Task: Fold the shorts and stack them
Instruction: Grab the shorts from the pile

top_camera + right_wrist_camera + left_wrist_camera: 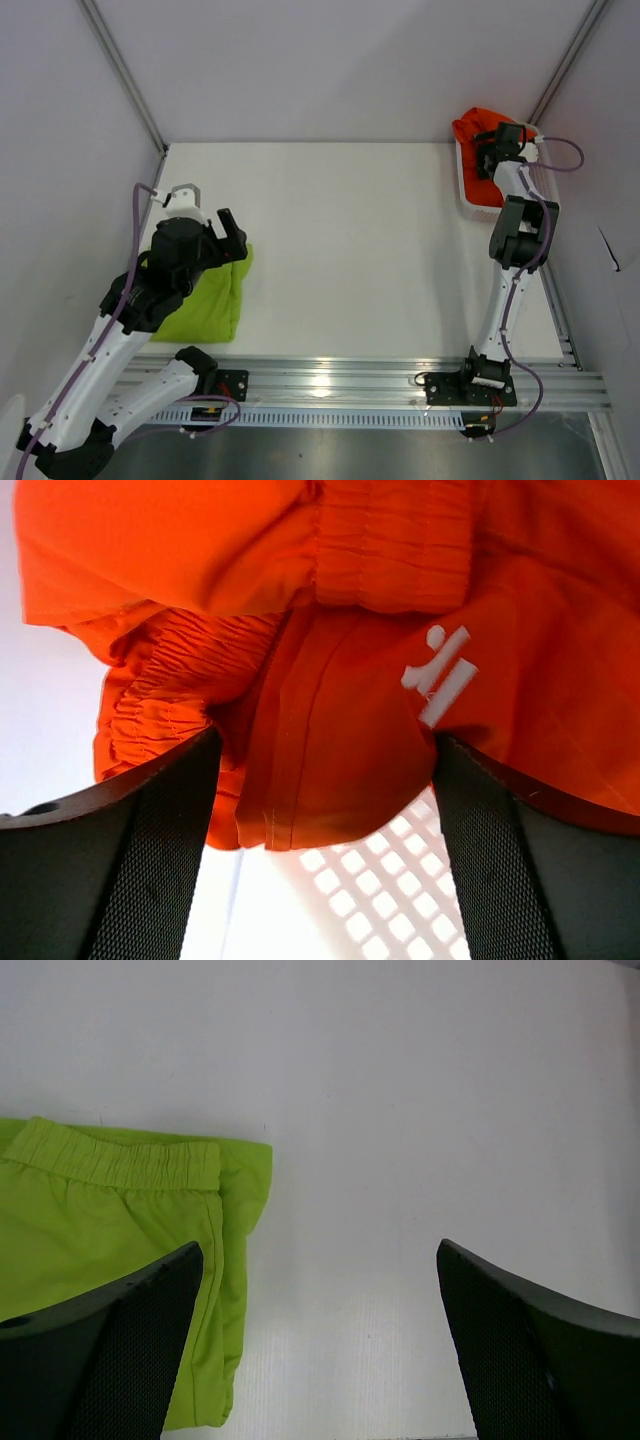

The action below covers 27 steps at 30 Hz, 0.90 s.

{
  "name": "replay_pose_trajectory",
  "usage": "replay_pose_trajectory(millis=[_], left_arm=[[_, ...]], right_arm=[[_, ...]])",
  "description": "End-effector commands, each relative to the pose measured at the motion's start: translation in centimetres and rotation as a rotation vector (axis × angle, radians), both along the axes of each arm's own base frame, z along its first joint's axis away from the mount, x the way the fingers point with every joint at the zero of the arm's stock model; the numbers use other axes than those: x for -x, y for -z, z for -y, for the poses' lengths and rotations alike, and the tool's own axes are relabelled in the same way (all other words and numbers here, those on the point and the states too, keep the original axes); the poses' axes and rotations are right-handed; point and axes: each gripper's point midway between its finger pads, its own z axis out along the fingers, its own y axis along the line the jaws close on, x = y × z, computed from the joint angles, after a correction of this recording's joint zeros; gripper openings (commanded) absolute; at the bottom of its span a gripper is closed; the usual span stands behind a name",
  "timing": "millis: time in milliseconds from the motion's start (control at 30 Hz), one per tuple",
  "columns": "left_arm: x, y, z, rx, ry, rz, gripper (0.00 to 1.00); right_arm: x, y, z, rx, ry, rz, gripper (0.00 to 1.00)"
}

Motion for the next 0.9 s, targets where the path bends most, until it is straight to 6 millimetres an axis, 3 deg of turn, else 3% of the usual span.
replay_pose_trajectory(millis=[0, 33, 67, 100, 133, 233, 267, 400, 500, 633, 667, 733, 767, 833, 867], left_arm=[[-0.6, -0.9, -1.0, -0.034, -0.04, 0.042, 0.99], [-0.7, -0.9, -1.0, -0.037, -0.045, 0.039, 0.99], [-0.7, -0.6, -0.9, -0.04, -0.042, 0.03, 0.99], [-0.8, -0.5, -0.8, -0.037, -0.041, 0.028, 0.99], [-0.9, -0.2, -0.7, -0.035, -0.037, 0.024, 0.99], [-1.0, 0.3, -0.5, -0.038, -0.034, 0.01, 0.99], [-1.0, 0.4, -0.4, -0.038, -0.031, 0.005, 0.99], [-1.1, 0.3, -0.1, -0.03, -0.02, 0.006, 0.99], [-1.2, 1.0, 0.6, -0.041, 0.017, -0.031, 0.99], [-1.1, 0.6, 1.2, -0.017, 0.038, -0.04, 0.99], [-1.1, 0.2, 1.5, -0.001, 0.05, -0.026, 0.99], [-0.8, -0.8, 1.5, 0.028, 0.061, 0.014, 0.99], [-0.7, -1.2, 1.4, 0.035, 0.059, 0.025, 0.99], [-0.5, -1.6, 1.1, 0.032, 0.048, 0.036, 0.99], [-0.5, -1.5, 1.0, 0.027, 0.044, 0.033, 0.99]], right_arm=[[-4.1, -5.5, -0.4, -0.097, 0.038, 0.236, 0.85], [-4.4, -5.5, -0.5, -0.101, 0.037, 0.243, 0.85], [-4.8, -6.1, -0.5, -0.101, 0.038, 0.264, 0.75], [-5.0, -5.8, -0.5, -0.101, 0.041, 0.263, 0.63], [-5.2, -6.0, -0.4, -0.098, 0.043, 0.276, 0.32], [-5.5, -7.0, 0.0, -0.082, 0.04, 0.313, 0.05], [-5.5, -7.5, 0.2, -0.069, 0.039, 0.323, 0.0], [-4.8, -12.1, 0.9, 0.017, 0.032, 0.378, 0.0], [-3.7, -18.0, 0.8, 0.103, -0.007, 0.469, 0.0], [-1.3, -26.2, -1.1, 0.224, -0.1, 0.593, 0.0], [0.1, -29.5, -1.5, 0.256, -0.11, 0.643, 0.0], [1.7, -32.8, -2.2, 0.312, -0.13, 0.69, 0.0], [3.5, -36.4, -2.7, 0.337, -0.138, 0.747, 0.0], [5.4, -39.4, -3.8, 0.364, -0.174, 0.782, 0.0], [6.8, -41.9, -4.7, 0.371, -0.207, 0.822, 0.0]])
